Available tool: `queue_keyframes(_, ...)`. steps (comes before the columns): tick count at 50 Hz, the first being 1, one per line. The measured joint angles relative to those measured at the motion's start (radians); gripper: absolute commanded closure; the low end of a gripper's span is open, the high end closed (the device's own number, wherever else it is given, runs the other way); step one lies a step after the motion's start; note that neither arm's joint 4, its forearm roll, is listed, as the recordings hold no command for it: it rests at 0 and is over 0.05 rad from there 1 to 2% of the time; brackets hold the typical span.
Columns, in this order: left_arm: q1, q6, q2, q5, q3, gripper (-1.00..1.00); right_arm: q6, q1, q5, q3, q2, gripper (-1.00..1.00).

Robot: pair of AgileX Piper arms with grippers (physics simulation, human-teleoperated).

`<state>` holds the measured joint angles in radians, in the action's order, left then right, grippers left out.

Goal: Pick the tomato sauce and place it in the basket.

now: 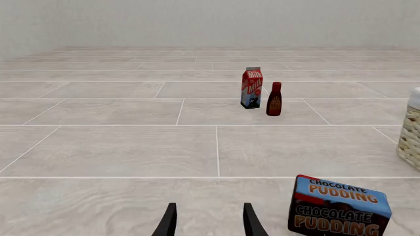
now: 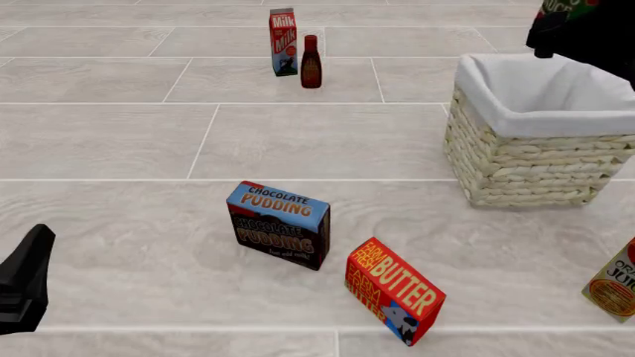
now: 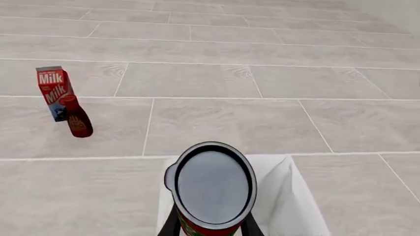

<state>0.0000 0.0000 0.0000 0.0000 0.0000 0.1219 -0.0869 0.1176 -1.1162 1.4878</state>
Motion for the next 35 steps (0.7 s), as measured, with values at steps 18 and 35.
queue_keyframes(18, 0.000, 0.000, 0.000, 0.000, 0.000, -1.00, -0.001, -0.028, -0.019, -0.011, 0.022, 1.00)
queue_keyframes(35, 0.000, 0.000, 0.000, 0.000, 0.000, -1.00, 0.014, -0.030, -0.024, 0.009, 0.015, 1.00)
